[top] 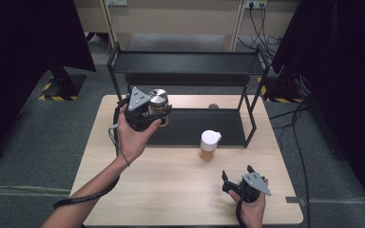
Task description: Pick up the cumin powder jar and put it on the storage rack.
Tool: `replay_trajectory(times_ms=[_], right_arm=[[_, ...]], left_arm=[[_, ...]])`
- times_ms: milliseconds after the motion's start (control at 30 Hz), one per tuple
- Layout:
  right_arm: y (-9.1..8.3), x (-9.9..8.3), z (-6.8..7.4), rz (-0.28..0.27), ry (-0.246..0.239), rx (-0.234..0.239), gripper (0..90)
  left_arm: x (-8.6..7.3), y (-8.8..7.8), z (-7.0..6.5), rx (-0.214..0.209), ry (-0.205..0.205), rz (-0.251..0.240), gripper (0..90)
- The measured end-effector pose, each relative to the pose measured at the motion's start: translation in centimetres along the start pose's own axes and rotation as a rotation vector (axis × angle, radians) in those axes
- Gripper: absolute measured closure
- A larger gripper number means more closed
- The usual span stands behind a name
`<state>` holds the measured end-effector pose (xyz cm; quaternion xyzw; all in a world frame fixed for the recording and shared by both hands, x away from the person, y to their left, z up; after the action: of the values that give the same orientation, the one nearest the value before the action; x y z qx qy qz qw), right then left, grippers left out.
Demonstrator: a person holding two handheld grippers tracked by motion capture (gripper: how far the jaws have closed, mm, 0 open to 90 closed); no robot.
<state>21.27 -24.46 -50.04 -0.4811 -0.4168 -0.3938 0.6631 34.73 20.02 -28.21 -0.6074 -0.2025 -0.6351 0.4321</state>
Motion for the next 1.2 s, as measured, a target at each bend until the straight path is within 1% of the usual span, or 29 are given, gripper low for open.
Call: replay_trajectory(times_ms=[233,300,367,467,767,900,1033,1200], right_arm=[[0.0,0.0,0.0,0.0,-0.001,0.0,0.8],[0.0,0.0,0.0,-0.001,-0.008,-0.002,0.8],[0.0,0.0,0.1,0.001,-0.005,-0.002,0.8],[0.0,0.0,0.0,-0.001,-0.005,-0.001,0.8],[0.0,0.0,0.0,0.0,-0.005,0.0,0.8],[0.0,0.0,0.0,-0.001,-0.003,0.0,0.8],[0.0,0.0,0.0,-0.001,-0.005,0.0,0.8],[0.0,0.0,0.0,-0.001,-0.004,0.0,0.8]], left_arm=[[1.0,0.2,0.5,-0.007,-0.002,-0.003,30.6],[1.4,0.2,0.5,-0.005,0.004,-0.006,30.7],[1.7,0.2,0.6,-0.006,0.007,-0.009,30.7],[2.3,0.3,0.8,-0.01,0.003,-0.012,30.7],[3.9,0.5,1.3,0.003,0.018,-0.021,30.7],[4.5,0.5,1.5,0.006,0.019,-0.023,30.7],[5.0,0.6,1.9,0.006,0.007,-0.025,30.7],[5.7,0.9,2.3,0.01,0.009,-0.021,30.7]])
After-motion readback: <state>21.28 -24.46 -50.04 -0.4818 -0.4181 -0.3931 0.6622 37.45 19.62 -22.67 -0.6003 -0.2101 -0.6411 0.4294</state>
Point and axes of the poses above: each handheld gripper's, and its own axes: y roughly forward along the jaws, x roughly out of its top, z roughly to its left, the point moved 2 cm from there along y, roughly forward along the jaws, and after that the axes turned 10 degrees about y, right-handed, at the moved point
